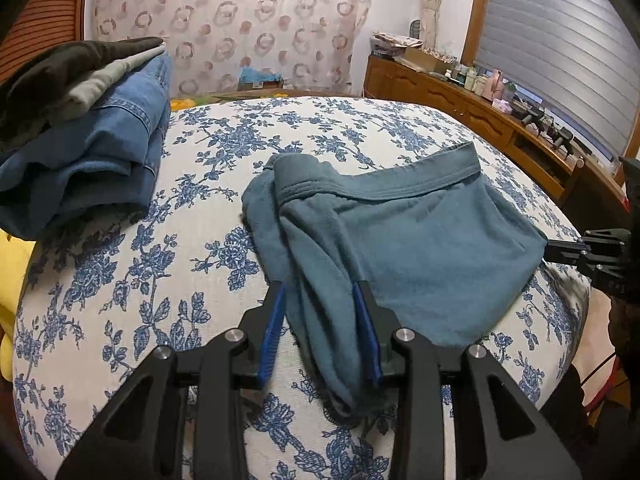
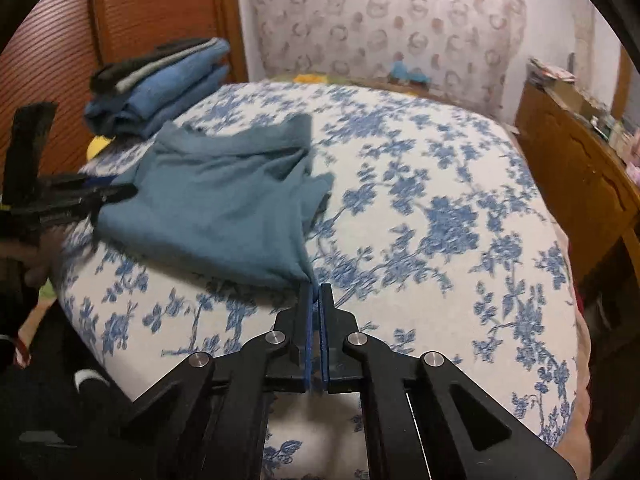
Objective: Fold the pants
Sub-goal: 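Open both grippers and release the folded shorts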
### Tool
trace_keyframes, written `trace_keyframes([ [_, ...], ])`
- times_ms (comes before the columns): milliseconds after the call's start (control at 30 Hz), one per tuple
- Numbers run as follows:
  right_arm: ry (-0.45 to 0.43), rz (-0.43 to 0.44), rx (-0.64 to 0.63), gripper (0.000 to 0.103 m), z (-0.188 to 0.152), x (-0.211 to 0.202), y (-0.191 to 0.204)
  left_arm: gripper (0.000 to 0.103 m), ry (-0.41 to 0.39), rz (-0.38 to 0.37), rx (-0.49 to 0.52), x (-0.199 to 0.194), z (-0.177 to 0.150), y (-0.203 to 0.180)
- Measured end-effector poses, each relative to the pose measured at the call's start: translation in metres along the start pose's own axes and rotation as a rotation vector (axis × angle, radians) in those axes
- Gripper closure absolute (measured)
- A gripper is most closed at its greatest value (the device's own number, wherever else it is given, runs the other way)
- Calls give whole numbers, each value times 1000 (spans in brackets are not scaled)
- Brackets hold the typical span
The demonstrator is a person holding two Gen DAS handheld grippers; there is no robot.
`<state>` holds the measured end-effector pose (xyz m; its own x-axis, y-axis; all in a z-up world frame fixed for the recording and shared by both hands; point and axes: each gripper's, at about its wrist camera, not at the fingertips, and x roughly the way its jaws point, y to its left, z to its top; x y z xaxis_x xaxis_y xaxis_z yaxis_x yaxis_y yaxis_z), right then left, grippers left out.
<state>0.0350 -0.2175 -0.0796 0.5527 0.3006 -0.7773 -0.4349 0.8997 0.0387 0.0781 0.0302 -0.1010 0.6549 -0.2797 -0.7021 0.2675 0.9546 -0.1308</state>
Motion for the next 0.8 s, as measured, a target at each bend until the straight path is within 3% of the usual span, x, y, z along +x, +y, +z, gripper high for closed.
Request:
trace_keyframes([
  [100,-31,0,24,102,3,-7,-3,67,1,1,-1,0,0,1],
  [300,-54,-4,37,84,15,-16,-9,67,3,7,-4,-1,3,-1],
  [467,-48,-27,56,57,28,-5,-11,65,-8,20,25,-4,10,-6],
  [600,-49,-14,58,51,35,5,-9,58,-22,31,40,-8,16,-8],
  [667,-46,-7,53,49,39,10,-6,46,-31,27,38,-9,19,-6],
  [800,-43,2,34,47,46,16,-1,45,-30,20,34,-8,26,-4],
])
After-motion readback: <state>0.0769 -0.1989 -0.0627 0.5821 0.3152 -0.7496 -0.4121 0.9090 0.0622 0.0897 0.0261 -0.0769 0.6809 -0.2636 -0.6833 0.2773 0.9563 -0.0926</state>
